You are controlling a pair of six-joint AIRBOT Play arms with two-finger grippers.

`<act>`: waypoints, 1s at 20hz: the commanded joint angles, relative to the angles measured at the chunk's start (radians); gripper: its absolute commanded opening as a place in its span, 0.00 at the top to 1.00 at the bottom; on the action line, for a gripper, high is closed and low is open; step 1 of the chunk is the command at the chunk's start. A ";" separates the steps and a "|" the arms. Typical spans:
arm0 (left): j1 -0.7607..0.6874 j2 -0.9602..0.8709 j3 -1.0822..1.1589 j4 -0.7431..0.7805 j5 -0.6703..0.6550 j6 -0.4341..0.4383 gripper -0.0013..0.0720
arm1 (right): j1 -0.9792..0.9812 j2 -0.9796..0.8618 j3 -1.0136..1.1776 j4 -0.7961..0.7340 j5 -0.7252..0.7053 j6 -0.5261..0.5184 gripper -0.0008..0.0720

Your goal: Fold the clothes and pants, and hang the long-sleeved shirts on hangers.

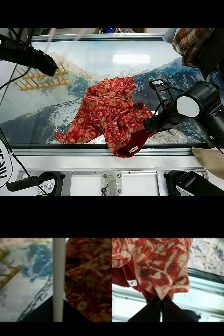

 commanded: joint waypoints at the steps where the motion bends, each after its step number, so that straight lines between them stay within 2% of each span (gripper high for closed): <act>1: -0.015 0.014 -0.008 -0.274 -0.227 0.226 0.95 | 0.000 0.000 0.000 0.000 0.000 0.000 0.97; 4: 0.006 0.014 -0.053 -0.206 -0.214 0.231 0.95 | 0.000 0.000 0.000 0.000 0.000 0.000 0.97; 5: 0.021 0.014 -0.089 -0.213 -0.220 0.284 0.95 | 0.000 0.000 0.000 0.000 0.000 0.000 0.97; 8: 0.042 0.041 -0.277 -0.212 -0.238 0.584 0.95 | 0.000 0.000 0.000 0.000 0.000 0.000 0.97; 10: 0.062 0.062 -0.360 -0.212 -0.226 0.684 0.95 | 0.000 -0.001 0.000 0.001 0.000 0.000 0.97; 12: 0.108 0.098 -0.468 -0.211 -0.225 0.710 0.95 | 0.000 -0.001 0.000 0.001 0.000 0.000 0.97; 14: 0.164 0.151 -0.586 -0.211 -0.223 0.774 0.96 | 0.000 -0.001 0.000 0.001 0.000 0.000 0.97; 16: 0.204 0.204 -0.678 -0.212 -0.221 0.787 0.95 | 0.000 -0.001 0.000 0.000 0.001 0.013 0.96; 20: 0.202 0.313 -0.847 -0.211 -0.218 0.824 0.96 | -0.005 0.000 0.006 0.000 0.000 0.053 0.97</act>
